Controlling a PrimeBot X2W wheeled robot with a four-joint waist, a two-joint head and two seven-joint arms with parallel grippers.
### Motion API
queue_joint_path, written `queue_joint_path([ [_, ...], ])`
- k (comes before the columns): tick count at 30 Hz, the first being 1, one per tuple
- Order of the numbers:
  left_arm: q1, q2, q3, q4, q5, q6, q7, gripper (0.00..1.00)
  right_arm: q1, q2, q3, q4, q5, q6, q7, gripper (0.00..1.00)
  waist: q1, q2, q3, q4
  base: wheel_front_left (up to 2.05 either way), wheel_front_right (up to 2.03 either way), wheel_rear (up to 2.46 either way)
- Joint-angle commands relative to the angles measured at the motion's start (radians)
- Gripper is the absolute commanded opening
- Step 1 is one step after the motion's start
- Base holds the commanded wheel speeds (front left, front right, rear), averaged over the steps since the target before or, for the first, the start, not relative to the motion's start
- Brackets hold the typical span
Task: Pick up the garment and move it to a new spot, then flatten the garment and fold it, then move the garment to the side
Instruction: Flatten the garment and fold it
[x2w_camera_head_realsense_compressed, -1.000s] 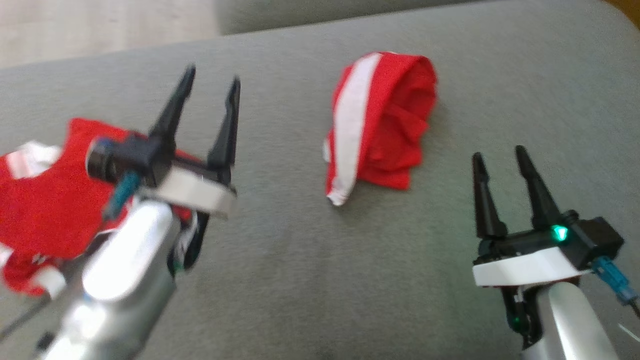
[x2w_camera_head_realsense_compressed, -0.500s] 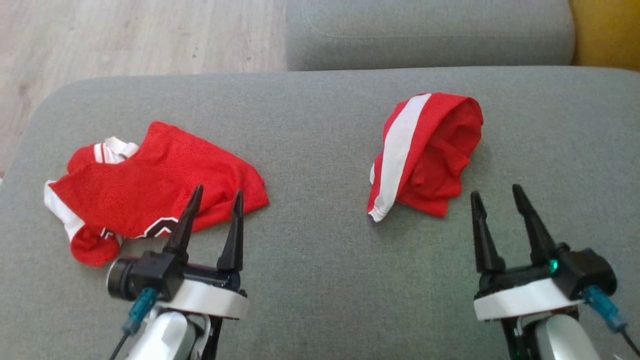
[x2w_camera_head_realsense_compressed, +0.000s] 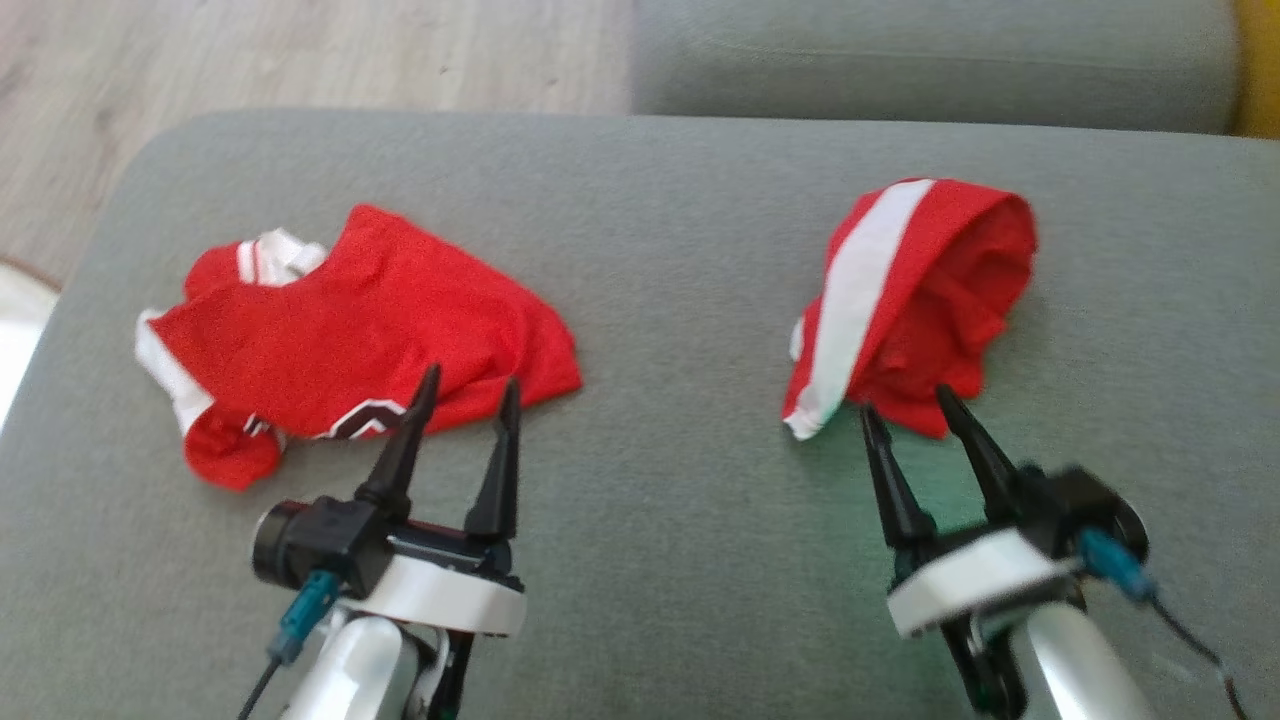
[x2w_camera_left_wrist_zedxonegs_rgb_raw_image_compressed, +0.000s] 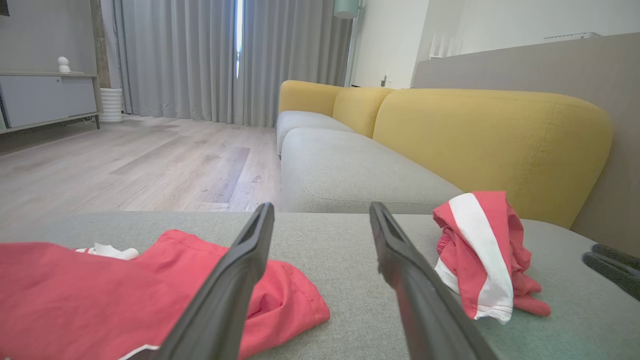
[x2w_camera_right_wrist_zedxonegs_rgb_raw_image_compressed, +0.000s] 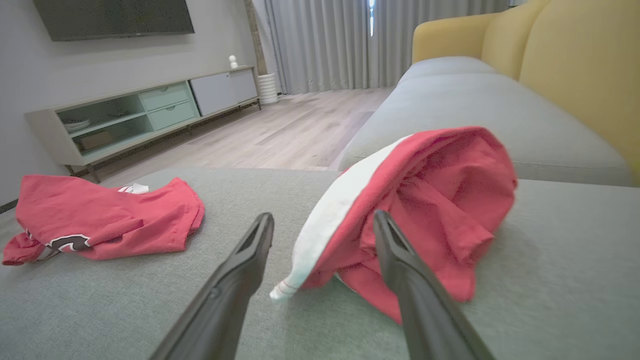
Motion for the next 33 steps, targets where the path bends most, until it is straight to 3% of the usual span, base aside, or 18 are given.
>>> queue_joint_path([
  [1,-0.049,-0.009,0.04,-0.022,0.015,-0.012,-0.008,1.0,-0.08,-0.005,0.03,0.004,0.02,-0.001,0.022,1.0,0.0,0.0,0.025,0.035,0.0,0.0,0.0],
  [9,-0.072,-0.059,0.045,0.015,0.037,-0.055,-0.008,1.0,-0.203,-0.005,0.0,0.215,0.103,-0.001,0.151,1.0,0.0,0.0,0.068,0.113,0.0,0.0,0.0],
  [14,-0.089,-0.078,0.06,0.029,0.046,-0.072,-0.008,1.0,-0.27,-0.005,-0.009,0.319,0.127,-0.001,0.155,1.0,0.0,0.0,0.085,0.153,0.0,0.0,0.0],
  [15,-0.09,-0.08,0.064,0.031,0.047,-0.075,-0.008,1.0,-0.28,-0.005,-0.007,0.333,0.131,-0.001,0.149,0.46,0.0,0.0,0.086,0.157,0.0,0.0,0.0],
  [16,-0.091,-0.082,0.067,0.033,0.049,-0.077,-0.008,1.0,-0.291,-0.005,-0.003,0.343,0.132,-0.001,0.138,0.0,0.0,0.0,0.086,0.16,0.0,0.0,0.0],
  [22,-0.082,-0.092,0.082,0.048,0.057,-0.087,-0.008,1.0,-0.34,-0.005,0.021,0.377,0.11,-0.001,0.064,0.0,0.0,0.0,0.066,0.163,0.0,0.0,0.0],
  [26,-0.069,-0.095,0.085,0.056,0.05,-0.093,-0.008,1.0,-0.401,-0.005,0.094,0.361,0.122,-0.001,0.059,0.0,0.0,0.0,0.038,0.157,0.0,0.0,0.0],
  [33,-0.039,-0.098,0.054,0.074,0.058,-0.1,-0.008,1.0,-0.654,-0.005,0.236,0.292,0.197,-0.001,0.045,0.0,0.0,0.0,-0.012,0.145,0.0,0.0,0.0],
])
